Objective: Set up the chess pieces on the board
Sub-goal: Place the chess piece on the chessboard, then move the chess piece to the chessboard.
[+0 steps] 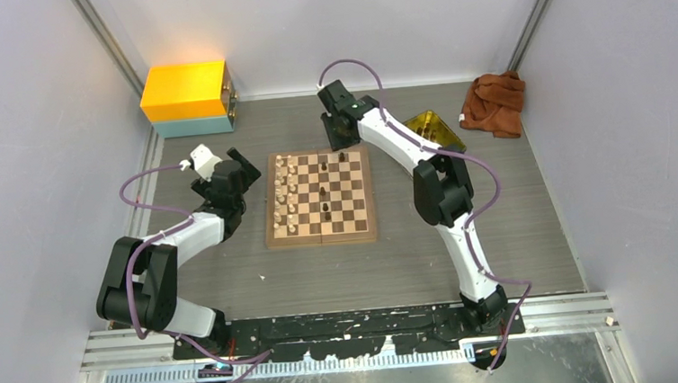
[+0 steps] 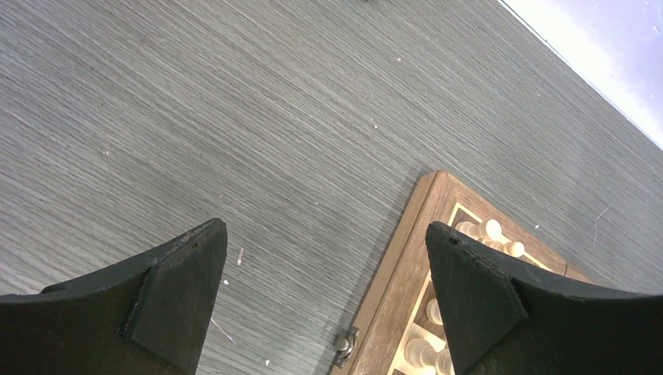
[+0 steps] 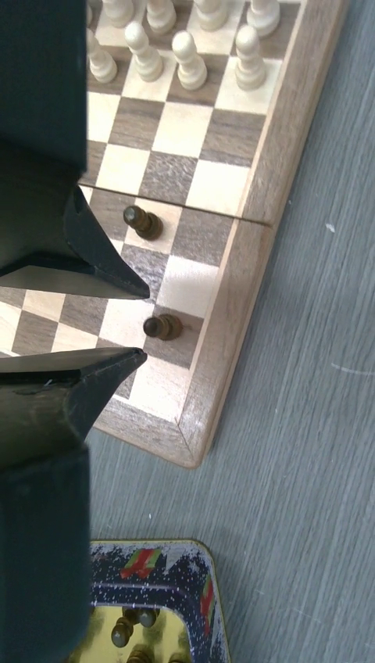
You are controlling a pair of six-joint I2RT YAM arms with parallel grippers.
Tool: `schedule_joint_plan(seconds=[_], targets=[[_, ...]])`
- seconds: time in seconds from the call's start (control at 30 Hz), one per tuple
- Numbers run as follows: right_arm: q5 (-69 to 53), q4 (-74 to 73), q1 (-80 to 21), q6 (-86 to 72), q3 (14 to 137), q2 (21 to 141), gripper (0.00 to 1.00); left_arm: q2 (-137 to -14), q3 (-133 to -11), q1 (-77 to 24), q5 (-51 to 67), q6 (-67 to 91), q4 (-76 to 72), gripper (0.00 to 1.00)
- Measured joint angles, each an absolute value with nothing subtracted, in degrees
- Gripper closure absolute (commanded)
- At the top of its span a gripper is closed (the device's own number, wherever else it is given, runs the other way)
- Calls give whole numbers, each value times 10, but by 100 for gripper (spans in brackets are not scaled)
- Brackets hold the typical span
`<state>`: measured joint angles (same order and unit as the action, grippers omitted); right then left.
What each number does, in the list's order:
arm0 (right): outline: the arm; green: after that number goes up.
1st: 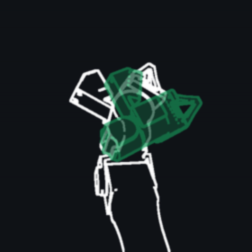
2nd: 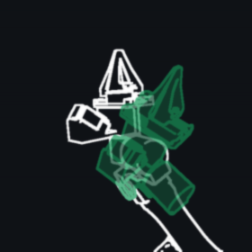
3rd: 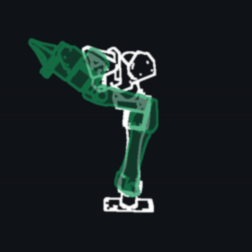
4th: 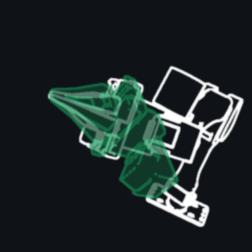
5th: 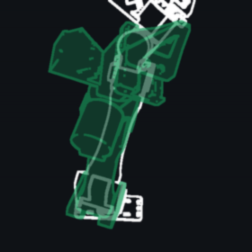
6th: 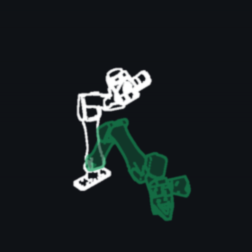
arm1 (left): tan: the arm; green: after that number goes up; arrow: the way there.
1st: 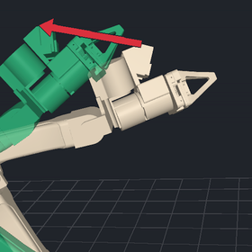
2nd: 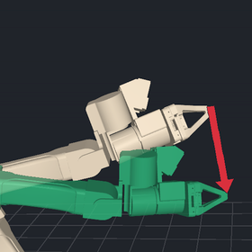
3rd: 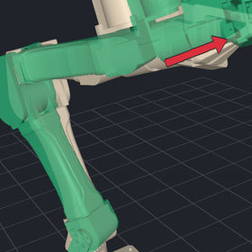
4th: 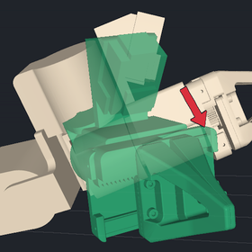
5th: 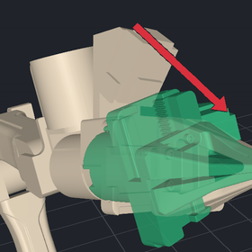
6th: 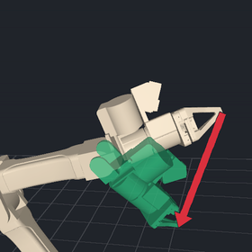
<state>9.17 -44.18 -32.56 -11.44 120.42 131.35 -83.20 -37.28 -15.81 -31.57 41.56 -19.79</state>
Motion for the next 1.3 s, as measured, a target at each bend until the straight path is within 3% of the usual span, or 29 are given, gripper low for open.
schedule_joint_plan(seconds=[0.5,1.3], targets=[[88,-442,-379,-105,1204,1310,65,-828,-373,-165,-319,415,-195,2],[73,-445,-378,-104,1226,1331,64,-828,-373,-168,-324,415,-194,2]])
